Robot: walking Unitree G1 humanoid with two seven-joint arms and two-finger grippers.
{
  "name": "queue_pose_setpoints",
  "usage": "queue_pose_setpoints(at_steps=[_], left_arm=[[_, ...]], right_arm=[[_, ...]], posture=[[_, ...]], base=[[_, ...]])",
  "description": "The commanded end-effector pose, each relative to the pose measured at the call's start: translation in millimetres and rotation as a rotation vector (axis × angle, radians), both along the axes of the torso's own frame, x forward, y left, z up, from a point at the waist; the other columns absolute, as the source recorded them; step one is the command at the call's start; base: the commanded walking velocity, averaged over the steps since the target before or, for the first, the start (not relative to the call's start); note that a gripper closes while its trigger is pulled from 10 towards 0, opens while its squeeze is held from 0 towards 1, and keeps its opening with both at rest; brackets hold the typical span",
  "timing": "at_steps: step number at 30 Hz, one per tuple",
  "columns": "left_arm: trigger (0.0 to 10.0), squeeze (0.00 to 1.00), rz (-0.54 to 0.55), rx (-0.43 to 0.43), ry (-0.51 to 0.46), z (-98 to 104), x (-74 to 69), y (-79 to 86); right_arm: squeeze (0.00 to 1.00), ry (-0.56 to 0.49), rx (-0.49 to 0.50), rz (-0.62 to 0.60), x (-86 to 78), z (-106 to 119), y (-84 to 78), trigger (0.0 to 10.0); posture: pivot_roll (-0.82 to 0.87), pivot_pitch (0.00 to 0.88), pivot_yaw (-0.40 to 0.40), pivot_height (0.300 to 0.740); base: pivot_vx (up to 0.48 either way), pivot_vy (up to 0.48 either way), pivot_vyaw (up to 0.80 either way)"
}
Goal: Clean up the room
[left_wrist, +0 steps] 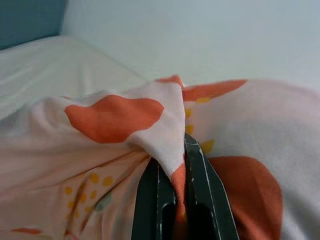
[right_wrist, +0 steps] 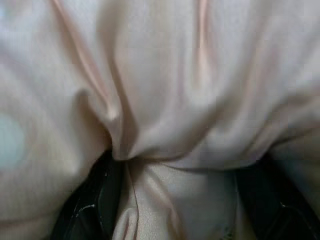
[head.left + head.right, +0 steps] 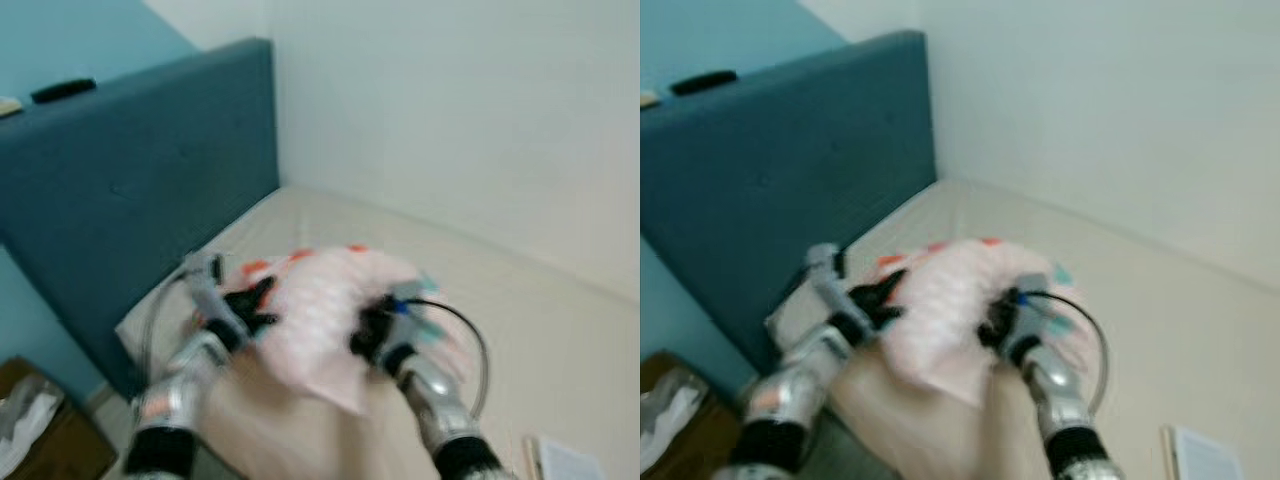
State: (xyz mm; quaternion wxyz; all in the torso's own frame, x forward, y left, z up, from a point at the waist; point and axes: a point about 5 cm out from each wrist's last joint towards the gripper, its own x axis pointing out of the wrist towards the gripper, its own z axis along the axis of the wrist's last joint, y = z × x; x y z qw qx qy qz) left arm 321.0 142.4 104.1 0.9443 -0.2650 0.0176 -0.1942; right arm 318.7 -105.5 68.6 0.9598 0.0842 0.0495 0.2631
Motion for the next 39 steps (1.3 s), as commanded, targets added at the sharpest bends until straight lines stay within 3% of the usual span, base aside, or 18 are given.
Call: queue_pose_setpoints(at_steps=[1,22,25,29,39], left_arm=[[10.0,0.0,-0.065,-0.033,-0.016,3,-0.2,-20.4],[10.0,0.0,-0.058,0.008,0.035,-7,-1.1,-23.7],[10.0,0.0,-0.075,0.008,0.025,-6,-1.4,-26.1],[10.0,0.0,-0.108,0.004,0.002,-4,-2.1,-30.6],[10.0,0.0,-0.129,-0.04,-0.081,16,2.5,-39.2]], right_arm=[[0.0,0.03,-0.02,0.048,-4.9,-7,4.6,10.0],[0.0,0.04,-0.013,0.081,-10.9,-11,7.9,10.0],[0.0,0.053,-0.014,0.023,-7.6,-12,2.9,10.0],[0.0,0.073,0.005,-0.059,-2.6,-12,-5.9,10.0],[0.0,0.063,0.017,-0.038,-2.6,-10,-4.1,10.0]], posture=[[-0.03,0.015,-0.018,0.735],[-0.03,0.026,-0.011,0.735],[-0.03,0.025,-0.012,0.735],[-0.04,0.024,-0.012,0.735],[-0.04,0.019,-0.015,0.735]], base=[[0.0,0.0,0.8],[0.0,0.0,0.8],[0.0,0.0,0.8],[0.0,0.0,0.0],[0.457,0.0,0.0]])
